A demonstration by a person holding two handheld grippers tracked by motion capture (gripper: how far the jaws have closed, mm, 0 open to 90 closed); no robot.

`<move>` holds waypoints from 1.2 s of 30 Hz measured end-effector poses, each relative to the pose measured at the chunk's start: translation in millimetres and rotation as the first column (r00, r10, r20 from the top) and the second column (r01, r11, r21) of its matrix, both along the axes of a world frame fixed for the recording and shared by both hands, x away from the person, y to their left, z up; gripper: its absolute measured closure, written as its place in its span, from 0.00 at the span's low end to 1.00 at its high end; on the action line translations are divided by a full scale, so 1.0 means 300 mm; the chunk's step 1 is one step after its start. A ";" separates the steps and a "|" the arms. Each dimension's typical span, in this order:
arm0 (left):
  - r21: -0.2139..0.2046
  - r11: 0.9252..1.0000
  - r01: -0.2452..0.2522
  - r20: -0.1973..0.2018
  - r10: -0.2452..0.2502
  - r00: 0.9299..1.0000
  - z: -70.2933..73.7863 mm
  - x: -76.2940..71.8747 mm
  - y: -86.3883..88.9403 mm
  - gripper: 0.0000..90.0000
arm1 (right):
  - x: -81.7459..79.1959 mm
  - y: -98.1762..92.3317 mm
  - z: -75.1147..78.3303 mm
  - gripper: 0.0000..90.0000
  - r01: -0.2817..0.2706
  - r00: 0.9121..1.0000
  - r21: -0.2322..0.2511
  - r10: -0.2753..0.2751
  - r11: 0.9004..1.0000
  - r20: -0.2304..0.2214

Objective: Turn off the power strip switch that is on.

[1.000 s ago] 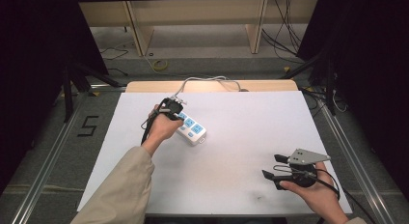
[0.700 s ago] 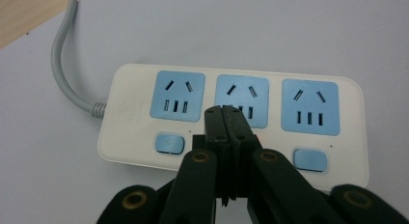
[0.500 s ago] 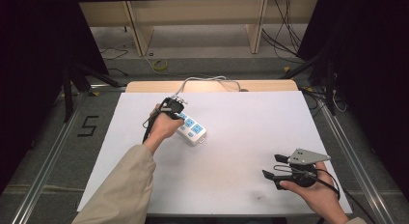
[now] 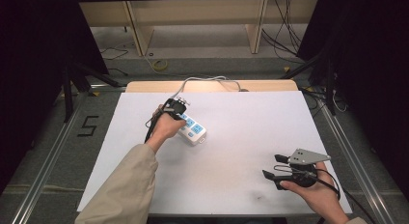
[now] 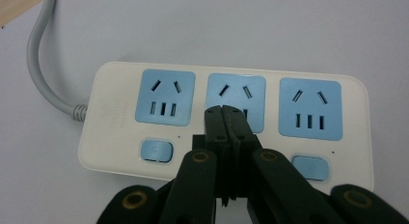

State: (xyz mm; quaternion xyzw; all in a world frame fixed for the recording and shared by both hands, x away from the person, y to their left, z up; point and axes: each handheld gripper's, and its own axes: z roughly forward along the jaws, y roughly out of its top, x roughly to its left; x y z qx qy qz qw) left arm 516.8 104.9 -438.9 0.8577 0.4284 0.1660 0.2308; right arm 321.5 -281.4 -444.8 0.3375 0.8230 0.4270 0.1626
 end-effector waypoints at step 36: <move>0.043 0.999 -0.009 -0.069 0.011 0.998 -0.003 0.006 -0.022 1.00 | -0.001 0.001 -0.003 0.31 -0.006 1.000 0.003 0.006 1.000 -0.006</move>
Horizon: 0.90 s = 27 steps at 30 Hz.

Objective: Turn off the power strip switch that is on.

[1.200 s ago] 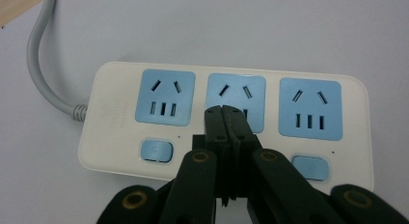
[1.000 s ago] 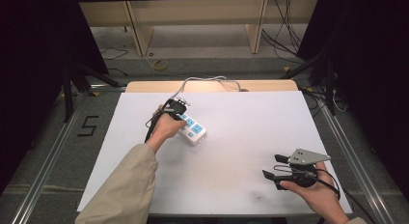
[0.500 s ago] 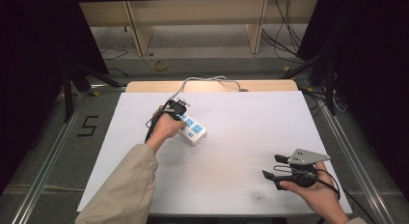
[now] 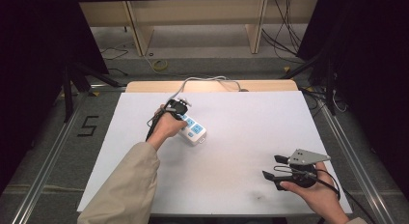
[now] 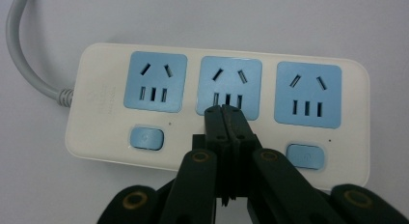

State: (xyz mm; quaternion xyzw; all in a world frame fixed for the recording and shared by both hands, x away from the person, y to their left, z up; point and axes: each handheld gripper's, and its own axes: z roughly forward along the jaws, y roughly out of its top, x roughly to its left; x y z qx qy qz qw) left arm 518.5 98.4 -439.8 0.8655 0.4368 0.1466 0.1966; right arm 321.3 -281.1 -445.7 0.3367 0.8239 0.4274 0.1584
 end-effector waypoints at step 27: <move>0.044 0.999 0.018 -0.120 -0.012 0.993 0.019 0.033 -0.026 1.00 | -0.001 0.004 0.000 0.31 -0.002 1.000 0.001 0.002 1.000 -0.004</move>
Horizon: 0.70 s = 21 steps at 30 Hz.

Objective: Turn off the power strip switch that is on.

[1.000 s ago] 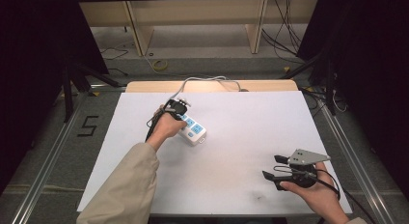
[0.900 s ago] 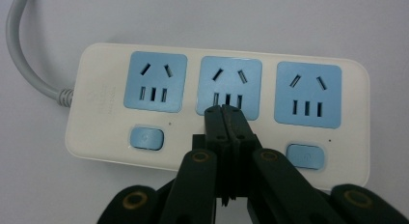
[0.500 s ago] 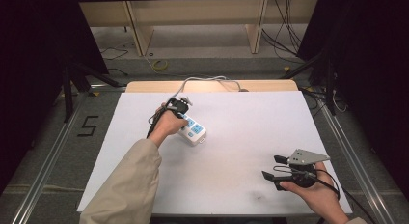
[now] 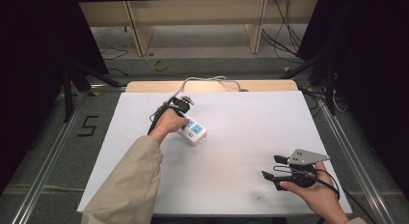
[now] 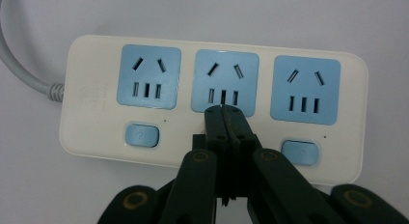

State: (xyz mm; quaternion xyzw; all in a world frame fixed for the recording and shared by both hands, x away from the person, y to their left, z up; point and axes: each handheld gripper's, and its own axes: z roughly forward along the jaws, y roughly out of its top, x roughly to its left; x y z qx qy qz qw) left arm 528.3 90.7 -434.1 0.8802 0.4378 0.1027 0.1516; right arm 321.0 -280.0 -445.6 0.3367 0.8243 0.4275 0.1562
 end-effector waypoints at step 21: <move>0.016 1.000 -0.018 -0.027 0.019 0.999 0.006 0.009 -0.003 1.00 | 0.005 -0.001 0.000 0.31 0.002 1.000 0.006 -0.002 1.000 -0.004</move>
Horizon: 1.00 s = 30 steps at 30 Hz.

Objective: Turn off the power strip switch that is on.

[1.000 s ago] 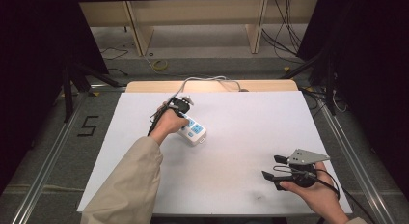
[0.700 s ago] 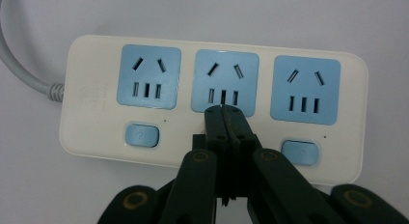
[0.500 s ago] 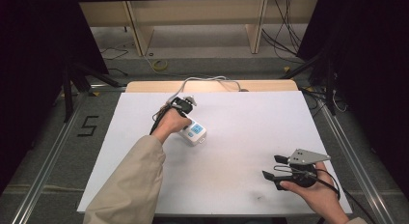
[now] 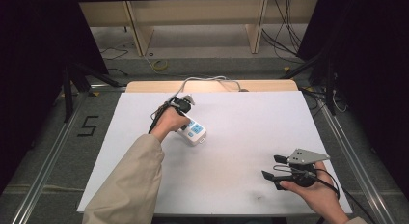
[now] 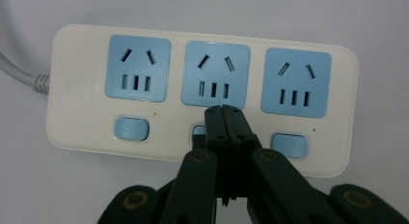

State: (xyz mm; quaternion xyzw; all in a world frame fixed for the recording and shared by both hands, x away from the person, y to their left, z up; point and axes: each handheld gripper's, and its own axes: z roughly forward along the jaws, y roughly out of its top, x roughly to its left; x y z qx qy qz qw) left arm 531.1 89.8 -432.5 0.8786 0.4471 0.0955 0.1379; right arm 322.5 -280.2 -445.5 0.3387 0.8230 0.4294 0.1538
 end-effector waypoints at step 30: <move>-0.009 1.000 -0.011 -0.032 0.010 0.999 0.001 0.012 0.009 1.00 | 0.002 -0.002 -0.001 0.31 -0.007 1.000 -0.007 0.007 1.000 -0.002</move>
